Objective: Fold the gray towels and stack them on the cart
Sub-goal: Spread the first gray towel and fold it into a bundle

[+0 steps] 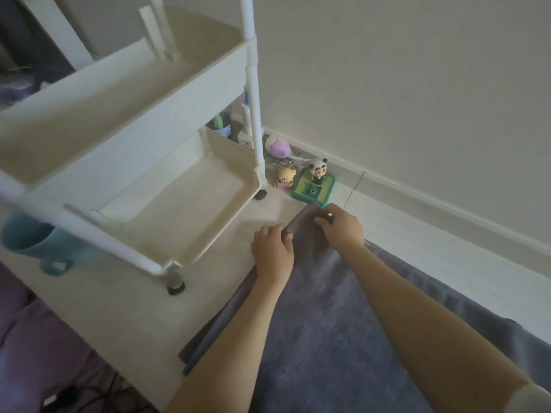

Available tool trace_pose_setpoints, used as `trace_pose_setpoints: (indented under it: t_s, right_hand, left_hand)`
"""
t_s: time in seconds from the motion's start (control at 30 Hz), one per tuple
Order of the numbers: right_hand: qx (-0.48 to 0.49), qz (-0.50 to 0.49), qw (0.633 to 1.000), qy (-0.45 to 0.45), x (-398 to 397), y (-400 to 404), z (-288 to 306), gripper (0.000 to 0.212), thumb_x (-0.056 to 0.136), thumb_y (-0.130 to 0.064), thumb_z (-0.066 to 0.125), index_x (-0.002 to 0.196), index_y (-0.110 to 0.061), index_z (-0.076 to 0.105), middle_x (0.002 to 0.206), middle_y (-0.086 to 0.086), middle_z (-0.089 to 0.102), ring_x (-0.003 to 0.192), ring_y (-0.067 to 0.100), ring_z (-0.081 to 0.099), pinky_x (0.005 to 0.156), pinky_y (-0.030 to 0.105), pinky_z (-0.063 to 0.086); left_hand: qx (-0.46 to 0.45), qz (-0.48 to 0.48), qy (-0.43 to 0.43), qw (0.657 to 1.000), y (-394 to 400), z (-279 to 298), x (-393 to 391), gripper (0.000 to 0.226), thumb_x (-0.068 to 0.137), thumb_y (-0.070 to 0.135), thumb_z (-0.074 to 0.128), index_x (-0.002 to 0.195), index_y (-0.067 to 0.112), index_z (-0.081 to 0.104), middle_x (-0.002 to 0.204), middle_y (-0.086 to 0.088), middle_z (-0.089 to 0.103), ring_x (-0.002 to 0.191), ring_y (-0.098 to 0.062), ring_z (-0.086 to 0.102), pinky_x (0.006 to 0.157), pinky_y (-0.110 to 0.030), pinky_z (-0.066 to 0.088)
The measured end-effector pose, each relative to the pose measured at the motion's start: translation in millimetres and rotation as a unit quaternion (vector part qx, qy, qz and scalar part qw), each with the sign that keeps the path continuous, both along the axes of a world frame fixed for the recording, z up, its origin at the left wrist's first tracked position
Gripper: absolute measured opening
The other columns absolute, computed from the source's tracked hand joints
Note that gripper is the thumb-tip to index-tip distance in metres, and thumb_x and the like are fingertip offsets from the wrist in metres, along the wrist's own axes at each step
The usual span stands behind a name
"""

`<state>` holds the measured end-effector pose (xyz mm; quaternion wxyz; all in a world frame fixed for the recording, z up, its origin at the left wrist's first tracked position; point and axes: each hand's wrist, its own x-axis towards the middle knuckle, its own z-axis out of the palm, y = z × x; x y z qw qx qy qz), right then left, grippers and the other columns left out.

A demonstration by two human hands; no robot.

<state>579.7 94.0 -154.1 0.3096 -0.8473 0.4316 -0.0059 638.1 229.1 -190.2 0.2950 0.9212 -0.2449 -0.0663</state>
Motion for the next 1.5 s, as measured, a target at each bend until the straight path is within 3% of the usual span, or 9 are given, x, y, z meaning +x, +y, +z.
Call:
trace_pose_setpoints:
  t_s: [0.27, 0.43, 0.6, 0.7, 0.83, 1.03, 1.23, 1.4, 1.5]
  right_hand:
    - [-0.014, 0.0, 1.0, 0.003, 1, -6, -10, 0.03, 0.092, -0.041, 0.051, 0.115, -0.021, 0.056, 0.107, 0.007, 0.067, 0.097, 0.029, 0.06, 0.077, 0.033, 0.045]
    - [-0.198, 0.103, 0.974, -0.043, -52, -9, -16, 0.03, 0.084, -0.036, 0.063, 0.104, -0.014, 0.062, 0.096, 0.006, 0.067, 0.091, 0.028, 0.053, 0.082, 0.036, 0.033]
    - [-0.124, 0.063, 0.989, 0.058, -107, -30, -10, 0.036, 0.086, -0.05, 0.056, 0.1, -0.017, 0.057, 0.094, 0.002, 0.065, 0.088, 0.027, 0.06, 0.072, 0.032, 0.037]
    - [-0.03, 0.03, 0.997, 0.071, -133, -46, -5, 0.037, 0.086, -0.054, 0.053, 0.101, -0.02, 0.057, 0.095, 0.001, 0.065, 0.09, 0.025, 0.059, 0.071, 0.031, 0.042]
    - [0.021, 0.038, 0.992, 0.121, -171, -57, 0, 0.034, 0.085, -0.061, 0.048, 0.079, -0.028, 0.054, 0.074, -0.009, 0.057, 0.079, 0.018, 0.056, 0.066, 0.03, 0.041]
    - [0.023, -0.003, 0.995, 0.098, -236, -62, 21, 0.05, 0.087, -0.059, 0.045, 0.06, -0.017, 0.051, 0.059, -0.003, 0.053, 0.065, 0.019, 0.054, 0.064, 0.032, 0.042]
    - [0.08, -0.063, 0.943, 0.318, -287, -73, 38, 0.082, 0.088, -0.071, 0.011, 0.126, -0.014, 0.057, 0.134, 0.008, 0.054, 0.124, 0.026, 0.048, 0.102, 0.037, 0.034]
    - [0.081, -0.076, 0.911, 0.398, -319, -78, 49, 0.09, 0.086, -0.071, -0.002, 0.127, -0.015, 0.055, 0.136, 0.007, 0.052, 0.124, 0.025, 0.047, 0.1, 0.036, 0.031]
    - [0.072, -0.075, 0.896, 0.431, -334, -79, 54, 0.092, 0.083, -0.073, -0.005, 0.128, -0.019, 0.055, 0.135, 0.005, 0.053, 0.122, 0.025, 0.05, 0.103, 0.035, 0.03]
  left_hand:
    - [0.02, 0.001, -0.065, 0.998, -37, -10, 15, 0.008, 0.085, 0.017, 0.062, 0.084, 0.01, 0.063, 0.085, -0.01, 0.062, 0.082, -0.031, 0.056, 0.07, -0.038, 0.043]
    - [0.03, 0.02, -0.071, 0.997, -41, -13, 12, 0.009, 0.081, 0.014, 0.066, 0.081, 0.008, 0.059, 0.083, -0.013, 0.06, 0.082, -0.034, 0.056, 0.07, -0.04, 0.044]
    - [-0.041, -0.096, -0.05, 0.993, -43, -8, 11, 0.021, 0.081, -0.007, 0.055, 0.096, 0.005, 0.061, 0.099, -0.012, 0.058, 0.09, -0.03, 0.056, 0.072, -0.029, 0.042]
    - [-0.036, -0.097, 0.008, 0.995, -45, -1, 5, 0.027, 0.092, 0.007, 0.048, 0.115, 0.004, 0.061, 0.114, -0.011, 0.055, 0.103, -0.027, 0.055, 0.079, -0.025, 0.041]
    - [0.121, -0.144, -0.032, 0.982, -48, 4, -18, 0.06, 0.094, 0.046, 0.032, 0.143, 0.011, 0.039, 0.145, -0.012, 0.037, 0.128, -0.032, 0.034, 0.103, -0.043, 0.032]
    - [0.233, -0.148, -0.027, 0.961, -52, -5, -42, 0.066, 0.097, 0.049, 0.026, 0.152, 0.02, 0.002, 0.159, -0.012, 0.003, 0.142, -0.034, 0.011, 0.113, -0.049, 0.011]
    - [0.246, -0.119, -0.022, 0.962, -58, -5, -52, 0.063, 0.1, 0.04, 0.027, 0.152, 0.012, 0.004, 0.158, -0.017, -0.005, 0.143, -0.034, 0.009, 0.114, -0.047, 0.01]
    - [0.19, -0.176, -0.074, 0.963, -54, -10, -57, 0.055, 0.1, 0.024, 0.037, 0.147, 0.0, 0.023, 0.155, -0.015, 0.022, 0.14, -0.034, 0.023, 0.114, -0.046, 0.018]
    - [0.21, -0.174, -0.05, 0.961, -55, -12, -57, 0.065, 0.1, 0.04, 0.027, 0.151, 0.004, 0.007, 0.159, -0.012, 0.006, 0.146, -0.027, 0.006, 0.117, -0.041, 0.004]
